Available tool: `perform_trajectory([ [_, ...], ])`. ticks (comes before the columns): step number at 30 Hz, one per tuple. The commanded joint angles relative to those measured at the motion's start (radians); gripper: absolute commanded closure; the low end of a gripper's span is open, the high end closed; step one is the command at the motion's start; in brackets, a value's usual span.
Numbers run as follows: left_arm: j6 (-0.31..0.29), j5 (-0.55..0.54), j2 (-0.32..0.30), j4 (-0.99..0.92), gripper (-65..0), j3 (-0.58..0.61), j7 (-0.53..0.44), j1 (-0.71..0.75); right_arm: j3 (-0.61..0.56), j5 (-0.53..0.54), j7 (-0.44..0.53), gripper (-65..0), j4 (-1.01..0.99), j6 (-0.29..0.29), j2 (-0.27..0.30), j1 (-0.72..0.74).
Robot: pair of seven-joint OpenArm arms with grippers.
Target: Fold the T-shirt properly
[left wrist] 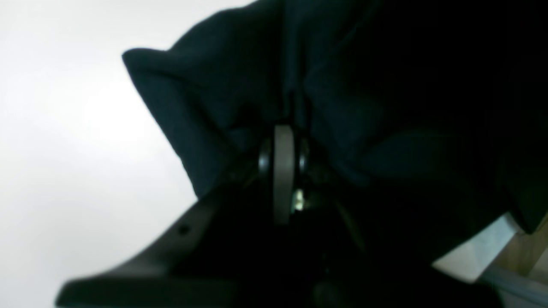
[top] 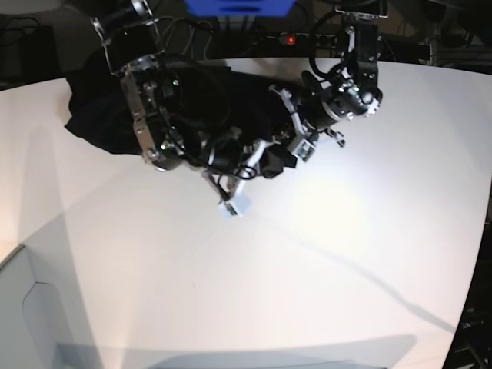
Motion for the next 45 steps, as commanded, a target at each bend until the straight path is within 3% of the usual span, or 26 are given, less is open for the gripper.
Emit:
perform_trajectory([
  [1, -0.007, 0.031, -0.003, 0.000, 0.0, 0.002, 0.053, 0.012, -0.001, 0.018, 0.014, -0.5, 0.010, -0.028, 0.005, 0.026],
  [5, -0.007, 0.030, -0.003, 0.000, 0.0, 0.002, 0.051, 0.021, -0.053, 0.016, 0.014, -0.4, 0.007, -0.089, 0.035, 0.039],
  [7, -0.007, 0.028, -0.003, 0.001, 0.0, 0.002, 0.051, 0.021, -0.096, -0.002, 0.014, -0.4, 0.007, -0.151, 0.050, 0.040],
  [11, -0.007, 0.028, -0.003, 0.001, 0.0, 0.000, 0.051, 0.022, -0.193, -0.113, 0.002, -0.6, 0.007, -0.266, 0.076, 0.039],
  [15, -0.008, 0.031, -0.003, 0.001, 0.0, 0.000, 0.051, 0.022, -0.269, -0.177, -0.018, -0.7, 0.007, -0.321, 0.105, 0.034],
  [26, -0.008, 0.033, -0.004, 0.001, 0.0, -0.001, 0.051, 0.022, -0.292, -0.323, -0.253, -0.5, 0.070, -0.347, 0.165, 0.037],
  [33, -0.008, 0.033, -0.004, 0.000, 0.0, -0.001, 0.051, 0.022, -0.291, -0.515, -0.388, -0.6, 0.121, -0.347, 0.182, 0.042],
  [45, -0.008, 0.033, -0.004, -0.055, 0.0, -0.001, 0.050, 0.015, -0.291, -0.716, -0.392, -0.3, 0.366, -0.347, 0.199, -0.015],
])
